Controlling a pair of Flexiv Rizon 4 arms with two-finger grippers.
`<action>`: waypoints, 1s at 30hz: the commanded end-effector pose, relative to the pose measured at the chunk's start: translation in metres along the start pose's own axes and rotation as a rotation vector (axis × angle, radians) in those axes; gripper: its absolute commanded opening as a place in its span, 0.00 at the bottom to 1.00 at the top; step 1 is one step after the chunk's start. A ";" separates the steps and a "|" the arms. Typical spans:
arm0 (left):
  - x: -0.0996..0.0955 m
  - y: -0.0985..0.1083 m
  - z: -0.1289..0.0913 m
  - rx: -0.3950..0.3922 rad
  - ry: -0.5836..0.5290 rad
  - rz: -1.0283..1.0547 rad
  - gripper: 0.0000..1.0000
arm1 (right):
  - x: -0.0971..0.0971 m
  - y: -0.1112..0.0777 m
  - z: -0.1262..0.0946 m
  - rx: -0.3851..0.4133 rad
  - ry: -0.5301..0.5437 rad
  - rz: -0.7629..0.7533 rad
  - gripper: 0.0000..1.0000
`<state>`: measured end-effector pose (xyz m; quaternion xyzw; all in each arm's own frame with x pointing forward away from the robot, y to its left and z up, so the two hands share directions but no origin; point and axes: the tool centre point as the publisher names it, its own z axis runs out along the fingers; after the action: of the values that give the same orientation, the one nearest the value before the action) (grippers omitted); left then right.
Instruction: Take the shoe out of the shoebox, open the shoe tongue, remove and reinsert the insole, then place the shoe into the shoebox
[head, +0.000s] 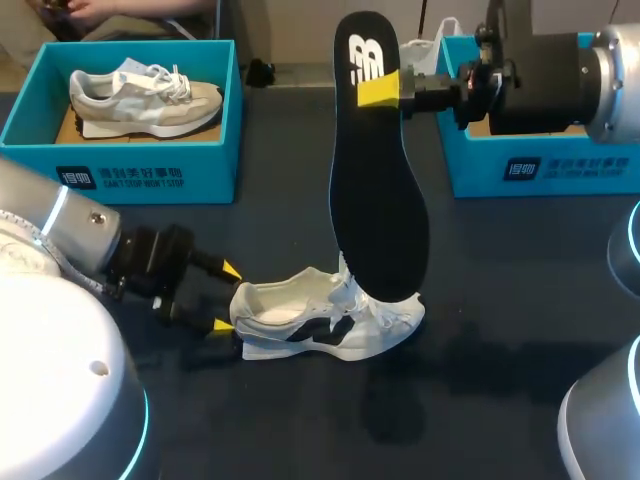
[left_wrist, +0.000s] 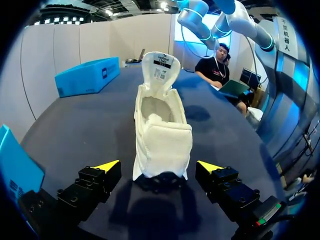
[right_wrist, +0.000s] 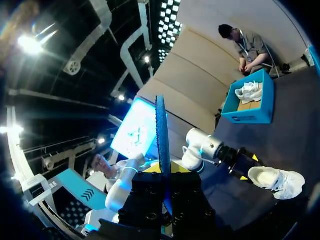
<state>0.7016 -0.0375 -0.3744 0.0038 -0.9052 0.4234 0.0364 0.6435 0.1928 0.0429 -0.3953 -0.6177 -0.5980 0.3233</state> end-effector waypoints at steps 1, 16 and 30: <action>0.001 -0.002 -0.001 -0.017 -0.001 -0.001 1.00 | 0.000 0.000 0.003 -0.001 -0.003 0.001 0.00; -0.003 -0.024 -0.013 -0.206 -0.002 -0.008 1.00 | 0.000 0.000 0.003 -0.001 -0.003 0.001 0.00; -0.012 -0.039 -0.020 -0.460 0.038 -0.025 1.00 | 0.000 0.000 0.003 -0.001 -0.003 0.001 0.00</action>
<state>0.7102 -0.0422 -0.3397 0.0039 -0.9604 0.2755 0.0409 0.6435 0.1928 0.0429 -0.3953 -0.6177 -0.5980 0.3233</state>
